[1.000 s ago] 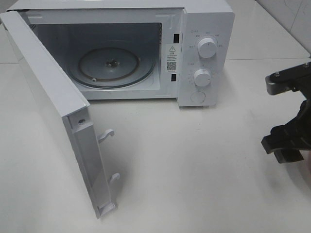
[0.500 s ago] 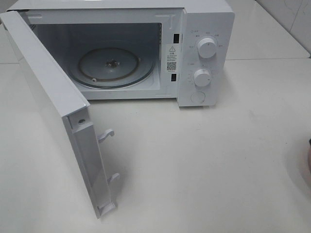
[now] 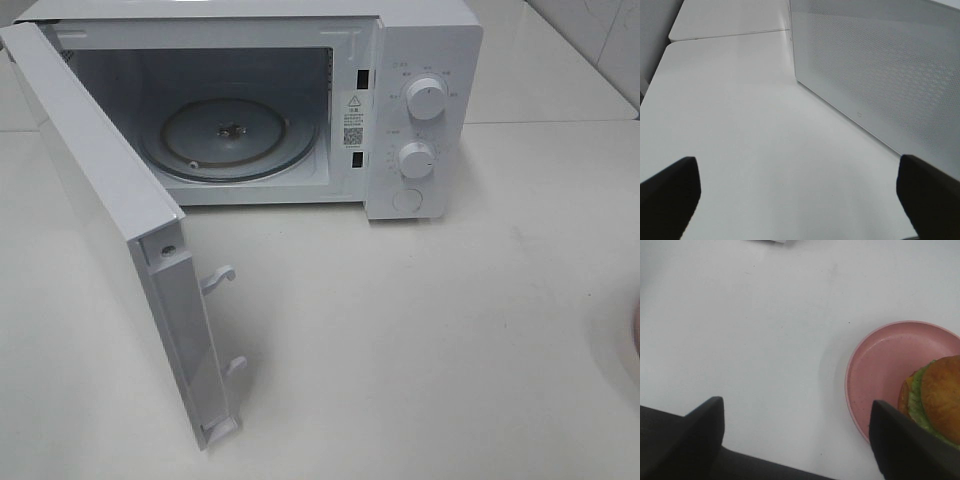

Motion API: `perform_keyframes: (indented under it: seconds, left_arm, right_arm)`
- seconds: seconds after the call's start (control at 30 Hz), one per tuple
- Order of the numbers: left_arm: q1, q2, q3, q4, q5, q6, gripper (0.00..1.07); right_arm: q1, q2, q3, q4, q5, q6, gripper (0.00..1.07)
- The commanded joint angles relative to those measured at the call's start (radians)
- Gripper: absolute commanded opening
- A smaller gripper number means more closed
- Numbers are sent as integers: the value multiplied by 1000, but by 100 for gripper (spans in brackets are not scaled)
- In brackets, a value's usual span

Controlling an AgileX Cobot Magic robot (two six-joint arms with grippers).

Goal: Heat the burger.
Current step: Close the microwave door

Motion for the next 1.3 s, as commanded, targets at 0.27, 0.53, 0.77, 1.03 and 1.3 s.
perform_keyframes:
  seconds: [0.27, 0.53, 0.77, 1.03, 1.3]
  left_arm:
    - [3, -16, 4, -1, -9, 0, 100]
    - [3, -16, 4, -1, -9, 0, 100]
    - [3, -16, 4, -1, -9, 0, 100]
    - [3, -17, 4, -1, -9, 0, 100]
    - [3, -17, 4, -1, -9, 0, 100]
  right_arm:
    - [-148, -222, 119, -20, -14, -19, 76]
    - [-248, -371, 121, -9, -14, -28, 76]
    - [-282, -486, 121, 36, -16, -54, 76]
    - [-283, -495, 121, 34, -16, -50, 76]
    - [-283, -495, 121, 34, -16, -50, 76]
